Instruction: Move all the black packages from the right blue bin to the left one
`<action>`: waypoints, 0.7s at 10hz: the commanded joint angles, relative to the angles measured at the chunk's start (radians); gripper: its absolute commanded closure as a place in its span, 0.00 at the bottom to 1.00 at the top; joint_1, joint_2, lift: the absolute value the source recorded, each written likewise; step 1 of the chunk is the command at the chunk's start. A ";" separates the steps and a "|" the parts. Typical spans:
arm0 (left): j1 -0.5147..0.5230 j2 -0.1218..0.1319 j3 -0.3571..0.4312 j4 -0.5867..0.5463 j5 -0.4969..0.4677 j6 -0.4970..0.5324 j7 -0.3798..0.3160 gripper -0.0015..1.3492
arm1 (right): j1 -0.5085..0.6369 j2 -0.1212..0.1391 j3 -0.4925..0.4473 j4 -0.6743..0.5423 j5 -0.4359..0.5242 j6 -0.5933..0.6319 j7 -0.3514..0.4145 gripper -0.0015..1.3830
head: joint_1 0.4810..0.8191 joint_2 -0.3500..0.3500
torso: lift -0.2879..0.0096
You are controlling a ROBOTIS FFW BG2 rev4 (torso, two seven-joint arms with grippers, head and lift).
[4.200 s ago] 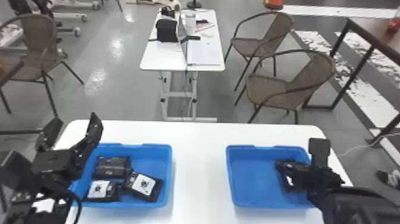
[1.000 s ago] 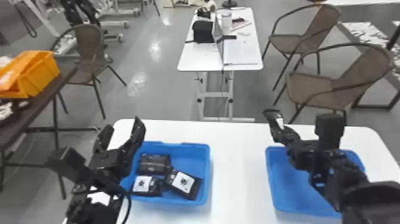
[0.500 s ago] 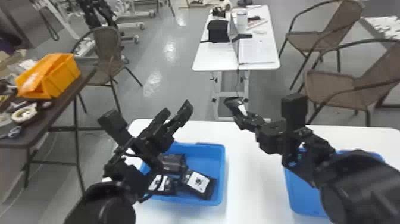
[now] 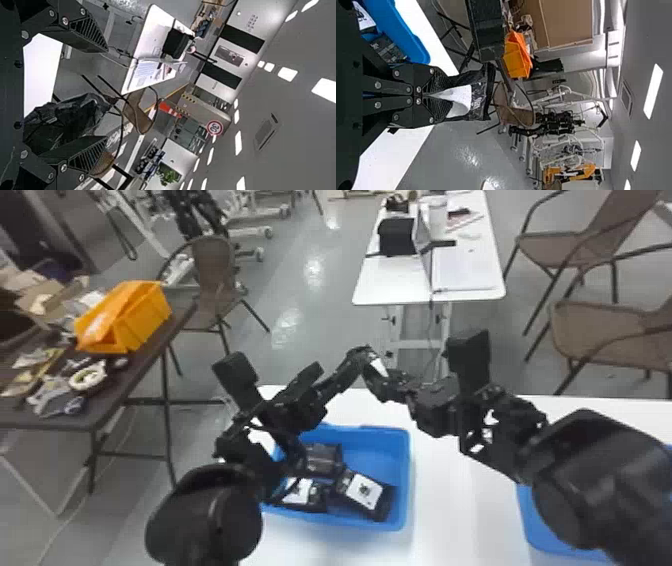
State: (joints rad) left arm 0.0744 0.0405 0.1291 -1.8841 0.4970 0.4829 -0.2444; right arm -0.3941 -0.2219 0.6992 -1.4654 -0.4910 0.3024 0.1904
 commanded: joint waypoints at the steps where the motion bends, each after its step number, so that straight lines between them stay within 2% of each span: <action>1: -0.004 -0.001 -0.003 0.006 -0.002 0.002 0.000 0.20 | -0.022 -0.002 0.029 0.014 -0.023 -0.006 0.000 0.84 | 0.61 0.89 | 0.97; 5: -0.039 -0.007 -0.042 0.046 0.021 0.033 0.000 0.20 | -0.094 0.013 0.117 0.062 -0.058 -0.039 0.004 0.84 | 0.61 0.90 | 0.97; 6: -0.053 -0.004 -0.051 0.054 0.008 0.054 0.000 0.28 | -0.103 0.013 0.131 0.065 -0.061 -0.040 0.008 0.84 | 0.61 0.90 | 0.97; 7: -0.056 0.009 -0.060 0.048 -0.023 0.072 0.000 0.71 | -0.100 0.013 0.131 0.069 -0.066 -0.040 0.009 0.84 | 0.61 0.90 | 0.97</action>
State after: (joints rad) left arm 0.0211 0.0436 0.0747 -1.8343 0.4888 0.5453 -0.2436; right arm -0.4938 -0.2089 0.8284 -1.3981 -0.5545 0.2625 0.1991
